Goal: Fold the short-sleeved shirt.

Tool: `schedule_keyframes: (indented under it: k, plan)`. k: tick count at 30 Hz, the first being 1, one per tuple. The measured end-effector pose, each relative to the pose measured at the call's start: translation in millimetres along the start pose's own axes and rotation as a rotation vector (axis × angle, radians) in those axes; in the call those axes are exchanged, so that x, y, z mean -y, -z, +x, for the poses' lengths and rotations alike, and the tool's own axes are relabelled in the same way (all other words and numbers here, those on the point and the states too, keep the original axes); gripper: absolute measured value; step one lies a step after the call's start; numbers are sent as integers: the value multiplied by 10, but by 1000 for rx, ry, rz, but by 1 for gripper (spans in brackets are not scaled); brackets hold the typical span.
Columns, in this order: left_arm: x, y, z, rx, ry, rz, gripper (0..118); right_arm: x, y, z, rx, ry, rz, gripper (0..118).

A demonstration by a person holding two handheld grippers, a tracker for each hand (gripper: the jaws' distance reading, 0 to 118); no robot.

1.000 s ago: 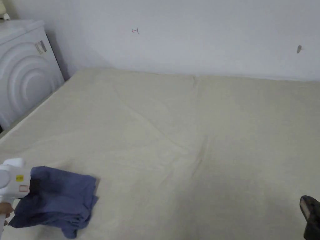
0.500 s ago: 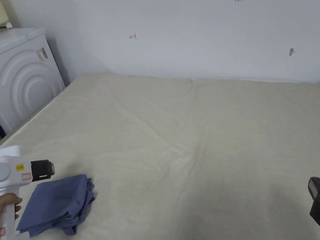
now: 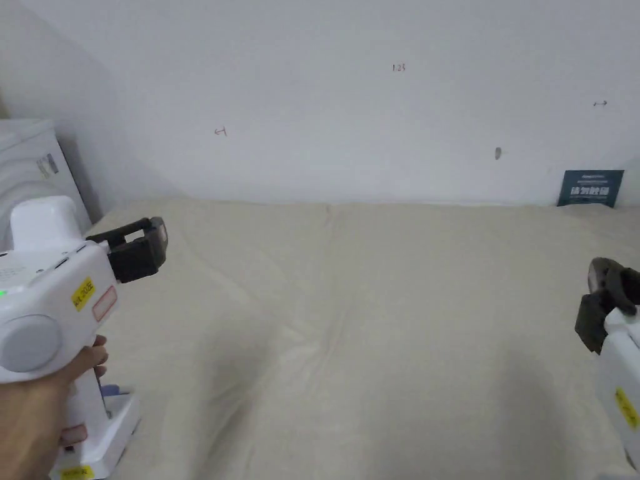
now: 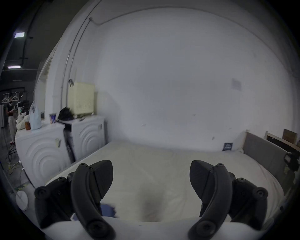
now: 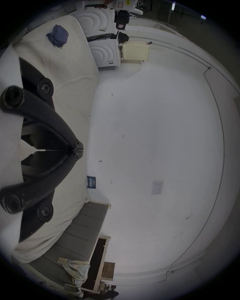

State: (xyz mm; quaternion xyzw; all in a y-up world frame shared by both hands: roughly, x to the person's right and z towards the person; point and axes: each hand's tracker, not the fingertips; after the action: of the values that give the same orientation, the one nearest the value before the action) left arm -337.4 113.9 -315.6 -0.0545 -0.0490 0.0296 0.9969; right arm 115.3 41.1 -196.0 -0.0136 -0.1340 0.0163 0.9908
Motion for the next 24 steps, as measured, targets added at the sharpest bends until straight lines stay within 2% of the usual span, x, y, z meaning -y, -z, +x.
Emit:
schedule_keyframes:
  k: [6,16,17,18,20,21,24]
  plan:
    - [159,-200,679,51,-4,91,99,-93,-116,105,12,-17,43,0]
    - [688,-208,1252,119,18,101,98,-75,-234,276,18,-13,58,0]
    - [728,-211,1287,118,16,101,94,-86,-249,285,19,-10,56,0]
    - [769,-218,1305,128,19,104,83,-79,-260,290,20,-8,56,0]
    - [816,-265,1377,153,32,113,24,-65,-280,287,27,-9,57,0]
    - [831,-269,1396,183,47,109,1,-71,-285,291,33,-14,59,0]
    - [833,-279,1437,235,41,98,1,-63,-293,283,37,-17,59,0]
